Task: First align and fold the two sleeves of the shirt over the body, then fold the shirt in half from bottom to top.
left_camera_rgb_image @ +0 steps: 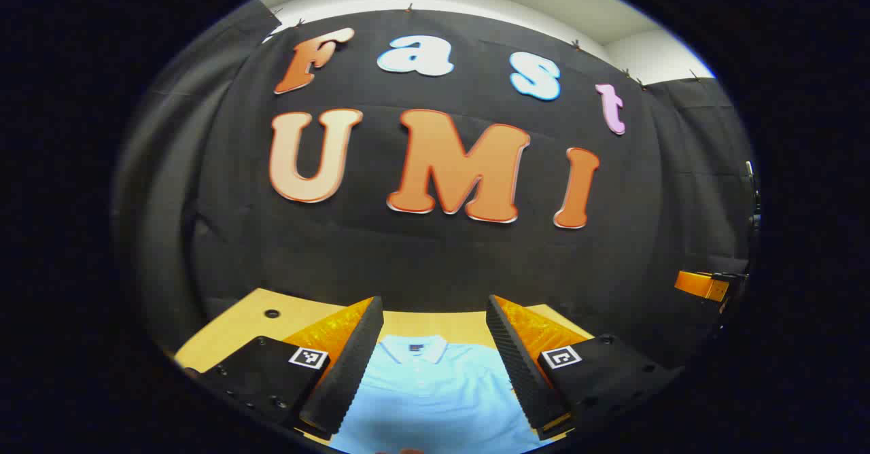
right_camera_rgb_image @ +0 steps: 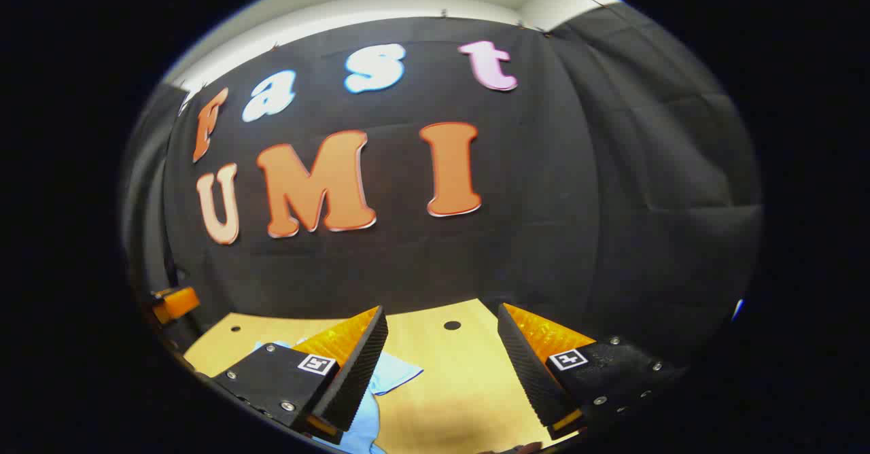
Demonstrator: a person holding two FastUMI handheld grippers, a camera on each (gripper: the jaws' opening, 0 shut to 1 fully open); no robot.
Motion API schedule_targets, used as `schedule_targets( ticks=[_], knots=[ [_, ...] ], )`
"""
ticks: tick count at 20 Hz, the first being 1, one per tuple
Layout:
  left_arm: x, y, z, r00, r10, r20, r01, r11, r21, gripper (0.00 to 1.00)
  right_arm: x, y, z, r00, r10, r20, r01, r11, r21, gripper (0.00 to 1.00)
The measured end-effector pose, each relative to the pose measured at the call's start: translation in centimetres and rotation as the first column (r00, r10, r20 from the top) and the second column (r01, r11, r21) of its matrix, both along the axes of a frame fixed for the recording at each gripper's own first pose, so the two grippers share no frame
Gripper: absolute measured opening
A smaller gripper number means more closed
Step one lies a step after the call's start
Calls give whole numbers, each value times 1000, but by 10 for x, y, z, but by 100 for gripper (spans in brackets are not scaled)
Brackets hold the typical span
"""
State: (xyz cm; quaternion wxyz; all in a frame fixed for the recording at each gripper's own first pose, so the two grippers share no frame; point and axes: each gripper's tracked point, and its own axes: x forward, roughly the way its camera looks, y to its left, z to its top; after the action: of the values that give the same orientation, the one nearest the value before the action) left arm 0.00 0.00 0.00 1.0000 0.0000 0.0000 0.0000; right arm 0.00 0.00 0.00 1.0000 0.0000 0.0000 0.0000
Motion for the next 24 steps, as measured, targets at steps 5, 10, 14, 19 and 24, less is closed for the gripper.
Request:
schedule_targets(
  ticks=[5, 10, 14, 19, 24],
  knots=[
    [-33, 147, 14, 990, 135, -26, -135, 991, 27, 99, -10, 99, -5, 996, 83, -39, -79, 993, 82, 98],
    [-42, 218, 22, 971, 238, -29, -238, 971, 4, 100, -6, 132, -8, 992, 95, -83, -89, 994, 67, 98],
    [-30, 224, 32, 964, 264, -3, -264, 964, 21, 100, 7, 137, -8, 988, 124, -90, -122, 992, 27, 98],
    [6, 201, 49, 959, 281, 35, -281, 960, 8, 99, 55, 122, -23, 978, 118, -170, -104, 991, 87, 99],
    [34, 174, 44, 960, 277, 33, -278, 960, 33, 99, 94, 97, -53, 959, 93, -267, -75, 994, 77, 98]
  ],
)
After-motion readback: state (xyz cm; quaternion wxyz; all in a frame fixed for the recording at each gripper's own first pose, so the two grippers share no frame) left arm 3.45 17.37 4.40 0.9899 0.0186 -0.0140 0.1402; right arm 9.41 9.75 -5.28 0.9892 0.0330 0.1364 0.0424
